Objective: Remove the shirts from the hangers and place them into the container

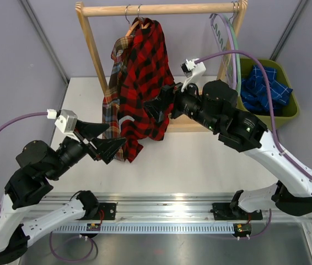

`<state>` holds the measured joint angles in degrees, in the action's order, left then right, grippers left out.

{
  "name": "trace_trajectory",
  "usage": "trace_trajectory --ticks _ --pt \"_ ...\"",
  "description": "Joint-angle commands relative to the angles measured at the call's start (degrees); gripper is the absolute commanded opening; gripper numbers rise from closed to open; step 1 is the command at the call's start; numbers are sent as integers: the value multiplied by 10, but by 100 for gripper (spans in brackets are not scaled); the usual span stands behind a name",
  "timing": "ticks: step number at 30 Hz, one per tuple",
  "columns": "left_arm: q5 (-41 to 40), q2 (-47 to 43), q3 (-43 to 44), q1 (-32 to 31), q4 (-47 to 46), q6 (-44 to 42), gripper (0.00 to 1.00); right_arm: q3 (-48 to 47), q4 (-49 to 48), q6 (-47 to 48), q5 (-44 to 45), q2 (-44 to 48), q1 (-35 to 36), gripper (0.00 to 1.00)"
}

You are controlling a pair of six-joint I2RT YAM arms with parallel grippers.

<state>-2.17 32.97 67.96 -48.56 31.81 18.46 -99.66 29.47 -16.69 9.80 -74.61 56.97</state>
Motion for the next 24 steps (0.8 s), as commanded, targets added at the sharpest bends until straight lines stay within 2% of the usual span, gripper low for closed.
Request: trace_trajectory --ticks 1,4,9,13,16,20,24 --pt "-9 -10 -16 2 -11 10 99 -41 -26 55 -8 -27 4 99" --pt "-6 -23 -28 2 -13 18 99 -56 -63 90 -12 -54 5 100" --pt "-3 -40 -49 2 -15 28 99 -237 27 102 14 -172 4 99" --pt "-1 -54 -58 1 -16 39 99 -382 77 83 103 -256 4 100" --pt "0 -61 -64 2 -16 42 99 -445 87 81 180 -314 4 99" --pt "-2 -74 -66 2 -11 45 99 -485 82 83 261 -373 4 99" --pt "-6 -85 -72 2 -7 47 99 -501 74 75 273 -424 5 99"
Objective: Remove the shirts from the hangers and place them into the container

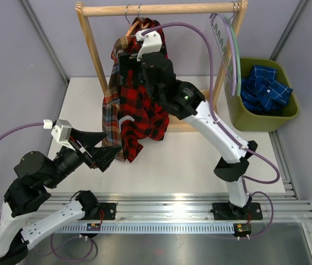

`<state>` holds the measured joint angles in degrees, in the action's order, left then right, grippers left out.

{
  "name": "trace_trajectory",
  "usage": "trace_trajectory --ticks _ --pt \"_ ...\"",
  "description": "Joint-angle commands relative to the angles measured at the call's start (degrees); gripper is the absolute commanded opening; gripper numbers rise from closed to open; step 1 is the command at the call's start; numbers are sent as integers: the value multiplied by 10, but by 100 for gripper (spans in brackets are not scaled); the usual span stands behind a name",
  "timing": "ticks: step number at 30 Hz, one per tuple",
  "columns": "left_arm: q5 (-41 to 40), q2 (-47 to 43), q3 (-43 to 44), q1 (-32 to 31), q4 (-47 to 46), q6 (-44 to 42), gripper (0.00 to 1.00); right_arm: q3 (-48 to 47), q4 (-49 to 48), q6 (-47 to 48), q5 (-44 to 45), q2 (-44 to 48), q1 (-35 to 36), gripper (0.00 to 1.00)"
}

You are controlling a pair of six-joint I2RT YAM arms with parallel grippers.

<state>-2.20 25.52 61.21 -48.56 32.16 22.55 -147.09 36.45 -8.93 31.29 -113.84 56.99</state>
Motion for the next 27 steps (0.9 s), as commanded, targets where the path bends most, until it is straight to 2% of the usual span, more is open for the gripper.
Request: trace_trajectory --ticks 1,7,9,13,18,22,25,27 --pt "-8 -13 -7 2 -9 6 99 -33 0 -6 68 -39 5 99" --pt "-18 -35 -10 2 2 7 99 -29 -25 -10 126 -60 5 99" --pt "-21 -40 -10 2 6 7 99 -20 -30 -12 153 -50 4 95" --pt "-23 -45 -10 2 9 6 99 55 -66 -7 195 -3 5 84" --pt "-19 -44 -15 2 4 10 99 151 -119 37 266 87 4 83" --pt "-13 -39 -24 2 -5 14 99 231 -168 71 275 144 3 84" --pt "-6 -32 -28 2 -13 16 99 239 -163 85 234 169 3 85" --pt "-3 -27 -28 2 -17 19 99 204 -118 85 206 164 2 87"
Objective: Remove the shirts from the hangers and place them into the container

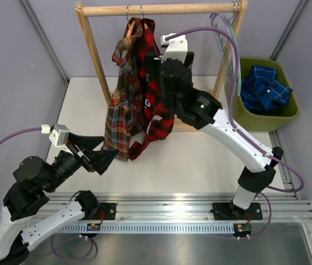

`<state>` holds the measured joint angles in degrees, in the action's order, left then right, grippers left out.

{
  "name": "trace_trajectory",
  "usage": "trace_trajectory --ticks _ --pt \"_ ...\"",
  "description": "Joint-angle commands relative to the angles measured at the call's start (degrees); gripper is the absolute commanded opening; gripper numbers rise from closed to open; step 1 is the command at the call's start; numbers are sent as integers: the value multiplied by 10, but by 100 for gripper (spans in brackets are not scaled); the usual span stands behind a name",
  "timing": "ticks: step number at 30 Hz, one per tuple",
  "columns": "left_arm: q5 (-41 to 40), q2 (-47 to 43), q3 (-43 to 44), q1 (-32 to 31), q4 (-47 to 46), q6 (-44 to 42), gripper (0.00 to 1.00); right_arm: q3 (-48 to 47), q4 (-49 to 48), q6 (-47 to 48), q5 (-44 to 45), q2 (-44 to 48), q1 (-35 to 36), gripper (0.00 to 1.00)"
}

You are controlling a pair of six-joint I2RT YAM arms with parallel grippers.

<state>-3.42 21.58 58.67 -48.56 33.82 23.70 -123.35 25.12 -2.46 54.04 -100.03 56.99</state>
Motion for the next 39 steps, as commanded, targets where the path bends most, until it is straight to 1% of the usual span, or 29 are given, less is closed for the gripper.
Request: trace_trajectory --ticks 1,4,5,6,7,9,11,12,13,15,16,19,23,30,33,34,37,39 --pt "10 14 -3 2 -34 7 99 -53 21 21 -38 19 -1 88" --pt "10 13 -3 2 -36 9 99 -128 104 10 -90 -13 -22 88" --pt "10 13 -4 2 -36 10 99 -145 125 2 -128 -30 -31 89" --pt "10 11 -4 2 -36 10 99 -174 160 -21 -147 -38 -39 88" --pt "9 9 -5 2 -35 10 99 -187 176 -30 -195 -46 -58 88" --pt "6 8 -7 2 -33 11 99 -217 212 -51 -247 -68 -75 89" --pt "4 6 -7 2 -30 10 99 -237 226 -52 -296 -91 -81 89" --pt "3 6 -8 2 -28 9 99 -263 241 -52 -314 -99 -83 91" --pt "2 5 -8 2 -27 10 99 -278 248 -51 -361 -108 -85 91" --pt "1 3 -8 2 -25 9 99 -306 255 -52 -402 -126 -86 92" --pt "0 1 -8 2 -25 7 99 -308 252 -54 -435 -128 -86 93" --pt "-2 1 -11 2 -25 7 99 -282 218 -62 -479 -115 -86 93" --pt "-2 -2 -15 2 -24 7 99 -260 196 -71 -487 -97 -86 93" --pt "1 -8 -24 2 -30 12 99 -241 169 -84 -469 -88 -86 92" --pt "1 -10 -23 2 -27 12 99 -247 161 -94 -393 -99 -86 86" --pt "0 -12 -23 2 -25 12 99 -248 157 -97 -349 -106 -86 85" --pt "-4 -17 -22 2 -19 12 99 -283 170 -95 -295 -130 -87 80" --pt "-8 -21 -21 2 -16 12 99 -320 194 -99 -295 -160 -93 79"
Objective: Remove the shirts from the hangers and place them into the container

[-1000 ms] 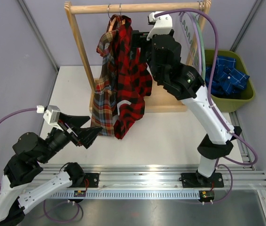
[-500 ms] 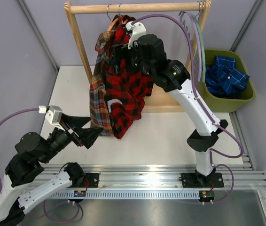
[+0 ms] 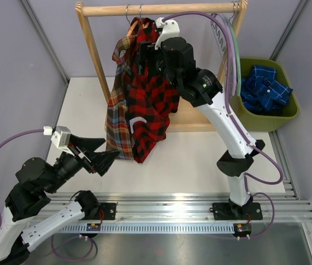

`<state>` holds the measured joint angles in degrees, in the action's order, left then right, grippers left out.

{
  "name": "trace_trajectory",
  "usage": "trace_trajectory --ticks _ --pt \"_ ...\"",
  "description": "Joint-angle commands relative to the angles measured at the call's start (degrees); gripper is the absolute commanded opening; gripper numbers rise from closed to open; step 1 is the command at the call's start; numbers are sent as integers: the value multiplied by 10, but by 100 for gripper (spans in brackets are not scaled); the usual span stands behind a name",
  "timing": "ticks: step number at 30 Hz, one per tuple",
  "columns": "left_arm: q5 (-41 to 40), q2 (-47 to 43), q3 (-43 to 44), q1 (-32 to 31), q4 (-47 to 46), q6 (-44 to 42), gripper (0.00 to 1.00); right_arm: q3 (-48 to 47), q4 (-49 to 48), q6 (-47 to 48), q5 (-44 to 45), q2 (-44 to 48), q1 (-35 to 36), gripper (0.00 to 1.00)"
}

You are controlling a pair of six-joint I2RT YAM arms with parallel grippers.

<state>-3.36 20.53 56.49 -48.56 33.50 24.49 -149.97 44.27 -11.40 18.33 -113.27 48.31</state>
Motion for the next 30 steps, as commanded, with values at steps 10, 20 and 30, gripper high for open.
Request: trace_trajectory --ticks 10,20,30 --pt "-13 -23 -2 2 -2 6 99 -34 3 -37 -11 -31 -29 77" --pt "-10 -23 -7 2 -5 11 99 0 -79 -39 -143 1 -26 78" --pt "-15 -27 -8 2 1 10 99 -35 -36 -26 93 -39 -25 64"
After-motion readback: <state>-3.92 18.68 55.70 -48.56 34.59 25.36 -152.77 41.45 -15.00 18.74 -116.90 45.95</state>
